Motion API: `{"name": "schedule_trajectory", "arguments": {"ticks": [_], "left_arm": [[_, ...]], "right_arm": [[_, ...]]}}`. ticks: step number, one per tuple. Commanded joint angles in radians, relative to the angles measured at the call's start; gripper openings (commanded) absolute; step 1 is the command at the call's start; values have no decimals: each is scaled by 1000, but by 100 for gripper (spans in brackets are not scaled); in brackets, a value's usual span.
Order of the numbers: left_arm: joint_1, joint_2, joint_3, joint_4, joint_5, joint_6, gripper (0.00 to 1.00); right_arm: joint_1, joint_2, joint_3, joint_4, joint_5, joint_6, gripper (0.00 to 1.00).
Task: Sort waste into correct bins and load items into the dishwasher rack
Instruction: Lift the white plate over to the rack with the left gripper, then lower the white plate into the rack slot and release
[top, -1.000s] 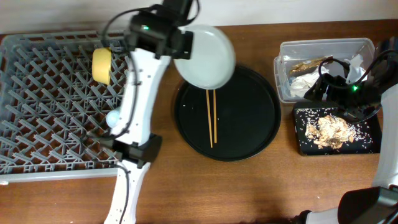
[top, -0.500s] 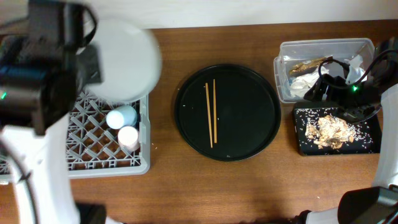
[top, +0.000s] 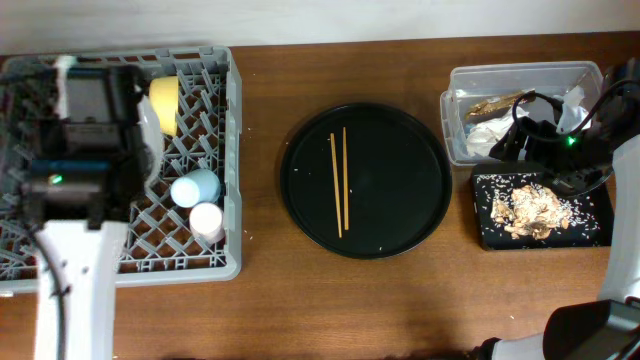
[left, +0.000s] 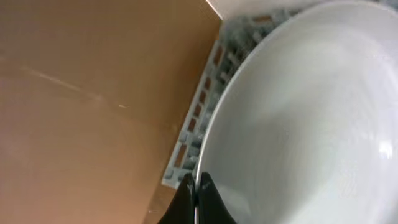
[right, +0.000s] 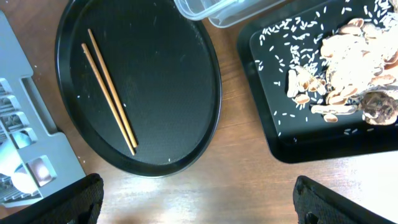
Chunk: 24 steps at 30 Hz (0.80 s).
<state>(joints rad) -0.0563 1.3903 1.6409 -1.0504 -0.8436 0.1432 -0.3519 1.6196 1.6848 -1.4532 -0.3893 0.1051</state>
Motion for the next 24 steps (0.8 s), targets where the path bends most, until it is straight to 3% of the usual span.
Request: {"name": "schedule_trajectory", "arguments": {"ticks": [1,4,8,13,17,24], "left_arm": [[-7,2,-117,124,-42,124,0],[-11,2,-175,225,-69,159,0],[-11,10,-199,349,-122,301,0],[-29,30,-201,370,-239,330,0],[-113,41,-206,356,-384,249,0],[-191,41,-341,289,-477,51,0]], "right_arm": [[-1,-5,-2,11,0,0,99],[-1,-5,-2,17,-7,0,99],[-1,-5,-2,17,-6,0,98],[-1,-5,-2,17,-6,-1,98],[-1,-5,-2,17,2,-1,98],[-1,-5,-2,18,9,-14,99]]}}
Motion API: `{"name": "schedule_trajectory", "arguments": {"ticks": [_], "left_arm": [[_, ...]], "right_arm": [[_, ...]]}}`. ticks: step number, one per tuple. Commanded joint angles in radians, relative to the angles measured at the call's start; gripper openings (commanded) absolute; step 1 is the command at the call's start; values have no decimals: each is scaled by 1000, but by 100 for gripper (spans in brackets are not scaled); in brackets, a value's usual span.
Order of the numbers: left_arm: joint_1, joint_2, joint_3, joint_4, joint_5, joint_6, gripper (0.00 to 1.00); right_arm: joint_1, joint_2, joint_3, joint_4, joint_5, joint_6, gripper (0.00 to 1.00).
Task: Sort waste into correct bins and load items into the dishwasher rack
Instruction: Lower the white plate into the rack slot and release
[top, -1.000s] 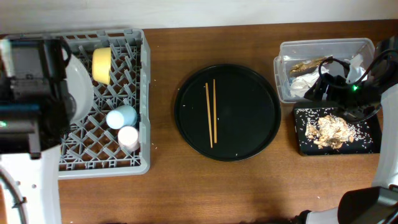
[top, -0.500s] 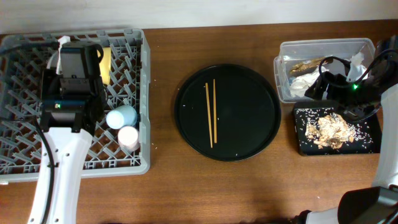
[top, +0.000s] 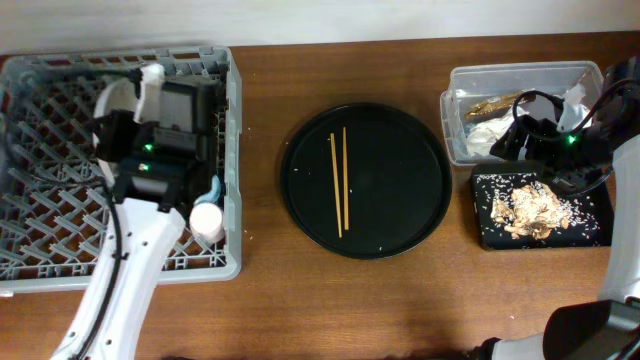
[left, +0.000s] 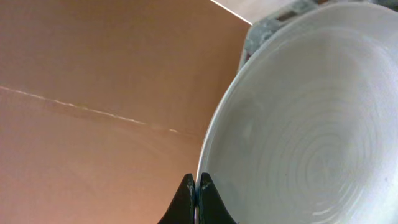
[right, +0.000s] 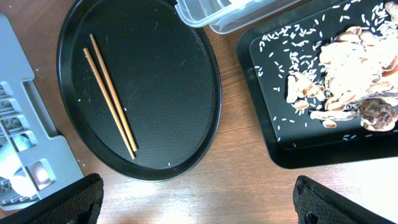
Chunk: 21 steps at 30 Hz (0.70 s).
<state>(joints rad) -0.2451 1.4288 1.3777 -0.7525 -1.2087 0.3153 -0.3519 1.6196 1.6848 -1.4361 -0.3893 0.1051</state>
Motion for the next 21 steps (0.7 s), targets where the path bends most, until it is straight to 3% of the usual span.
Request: {"name": "schedule_trajectory", "arguments": {"ticks": [1,7,14,17,21], "left_arm": [[-2,3,-99,-9,-140,-130,0],[-2,3,-169,-10,-143,-207,0],[-2,3,-183,-30,138,-227,0],[-2,3,-213,-31,118,-244,0],[-1,3,-238,-31,-19,-243,0]], "right_arm": [[-1,-5,-2,1,10,-22,98],[-1,-5,-2,1,10,-24,98],[-1,-5,-2,3,10,-24,98],[-1,-5,-2,3,10,-24,99],[-1,-5,-2,3,10,-24,99]]}}
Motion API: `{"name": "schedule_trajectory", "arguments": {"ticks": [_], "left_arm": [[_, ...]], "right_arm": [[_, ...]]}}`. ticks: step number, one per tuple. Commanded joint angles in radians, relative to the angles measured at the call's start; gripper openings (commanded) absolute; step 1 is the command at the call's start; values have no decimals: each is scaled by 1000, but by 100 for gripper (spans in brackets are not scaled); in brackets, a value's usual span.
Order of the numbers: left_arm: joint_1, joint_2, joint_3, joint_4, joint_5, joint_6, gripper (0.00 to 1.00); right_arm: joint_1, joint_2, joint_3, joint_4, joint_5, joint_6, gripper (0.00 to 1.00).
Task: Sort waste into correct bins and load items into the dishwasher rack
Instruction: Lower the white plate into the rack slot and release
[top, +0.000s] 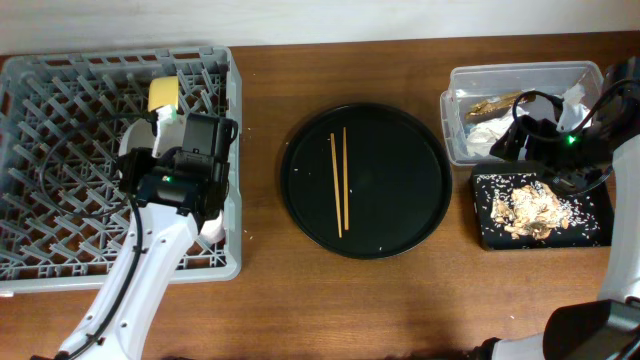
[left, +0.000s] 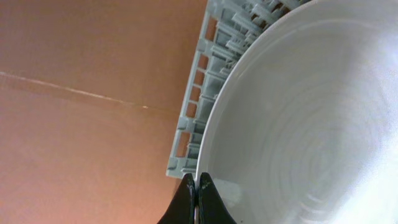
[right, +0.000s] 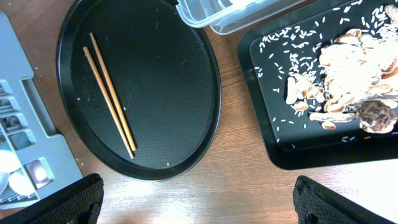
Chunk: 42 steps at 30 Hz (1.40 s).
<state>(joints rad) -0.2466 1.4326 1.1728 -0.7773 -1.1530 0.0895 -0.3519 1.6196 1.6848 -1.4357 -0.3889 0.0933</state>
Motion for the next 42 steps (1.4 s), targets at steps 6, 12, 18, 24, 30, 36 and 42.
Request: {"name": "schedule_trajectory", "arguments": {"ticks": [6,12,18,24,30,36,42], "left_arm": [[13,-1,-33,9,-188,-17,0],[93,-1,-33,114,-219,36,0],[93,-1,-33,111,-49,35,0],[93,-1,-33,118,-47,35,0],[93,-1,-41,95,7,8,0],[93,9,-94,96,22,-42,0],[93,11,-94,97,254,-42,14]], "right_arm": [[-1,-5,-2,3,9,-12,98],[-1,-5,-2,3,9,-12,99],[-1,-5,-2,3,9,-12,99],[-1,-5,-2,4,9,-12,98],[-1,-5,-2,5,10,-13,98],[-1,-5,-2,5,10,-20,98],[-1,-5,-2,7,10,-20,98]]}}
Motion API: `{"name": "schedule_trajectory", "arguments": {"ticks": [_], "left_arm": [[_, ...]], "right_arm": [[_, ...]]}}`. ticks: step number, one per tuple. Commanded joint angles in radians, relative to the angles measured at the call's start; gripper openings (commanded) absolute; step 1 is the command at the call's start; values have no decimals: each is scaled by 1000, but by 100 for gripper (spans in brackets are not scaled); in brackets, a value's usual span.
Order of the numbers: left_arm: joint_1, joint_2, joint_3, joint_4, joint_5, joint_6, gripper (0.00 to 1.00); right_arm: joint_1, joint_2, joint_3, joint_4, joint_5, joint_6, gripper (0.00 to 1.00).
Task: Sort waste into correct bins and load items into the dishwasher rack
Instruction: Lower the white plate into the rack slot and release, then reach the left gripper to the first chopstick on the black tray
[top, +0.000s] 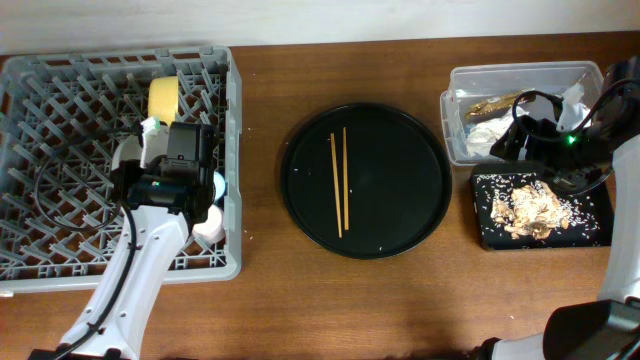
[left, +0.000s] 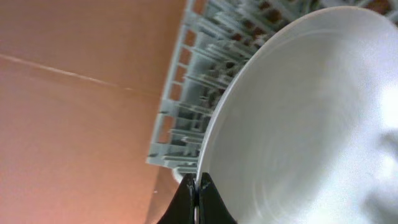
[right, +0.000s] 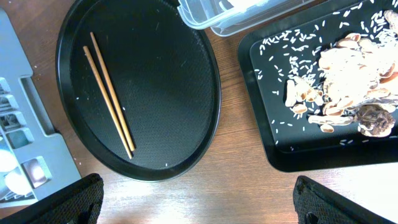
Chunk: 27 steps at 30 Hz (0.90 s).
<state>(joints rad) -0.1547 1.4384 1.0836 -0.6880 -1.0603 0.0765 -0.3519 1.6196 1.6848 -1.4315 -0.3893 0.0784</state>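
Observation:
My left gripper (left: 196, 185) is shut on the rim of a white plate (left: 298, 124), held on edge over the right half of the grey dishwasher rack (top: 60, 90). A yellow cup (top: 163, 97), a light blue cup (top: 216, 186) and a white cup (top: 207, 226) sit in the rack near that arm. Two wooden chopsticks (top: 340, 180) lie on the round black tray (top: 400, 210). At the right, my right gripper (right: 199, 202) hangs open and empty above the table, between the round tray and the scraps tray.
A clear plastic bin (top: 455, 130) holding wrappers stands at the back right. In front of it is a black rectangular tray (top: 490, 230) with rice and food scraps. The right arm and its cables hang over both. Bare wood table (top: 330, 310) runs along the front.
My left gripper, still shut on the plate, has shifted slightly nearer and left over the rack, and the rack's tines show closer behind the plate. The right arm has not moved.
First my left gripper held the white plate over the rack's left half. Then it was over the rack's upper right part, then further toward the cups at the right side, and now just beside them. My right gripper stayed open over the table throughout.

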Motion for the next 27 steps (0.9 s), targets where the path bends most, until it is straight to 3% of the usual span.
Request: {"name": "schedule_trajectory", "arguments": {"ticks": [1,2,3,4,11,18,20,23,27], "left_arm": [[1,6,-5,8,190,-29,25],[1,6,-5,8,216,-29,47],[1,6,-5,8,228,-29,78],[1,6,-5,8,229,-29,99],[3,3,11,26,215,-28,99],[2,-100,199,-2,256,-85,99],[-9,-152,252,-10,412,-85,99],[-26,-221,277,-5,887,-84,99],[-34,-195,277,22,1220,-90,99]], "right_arm": [[-1,-5,-2,3,10,-5,99],[-1,-5,-2,3,10,-5,98],[-1,-5,-2,3,10,-5,99],[-1,-5,-2,3,10,-5,98],[-1,-5,-2,3,10,-5,99],[-1,-5,-2,3,9,-5,98],[-1,-5,-2,6,10,-5,98],[-1,-5,-2,21,9,-4,98],[-1,-5,-2,21,9,-4,98]]}}
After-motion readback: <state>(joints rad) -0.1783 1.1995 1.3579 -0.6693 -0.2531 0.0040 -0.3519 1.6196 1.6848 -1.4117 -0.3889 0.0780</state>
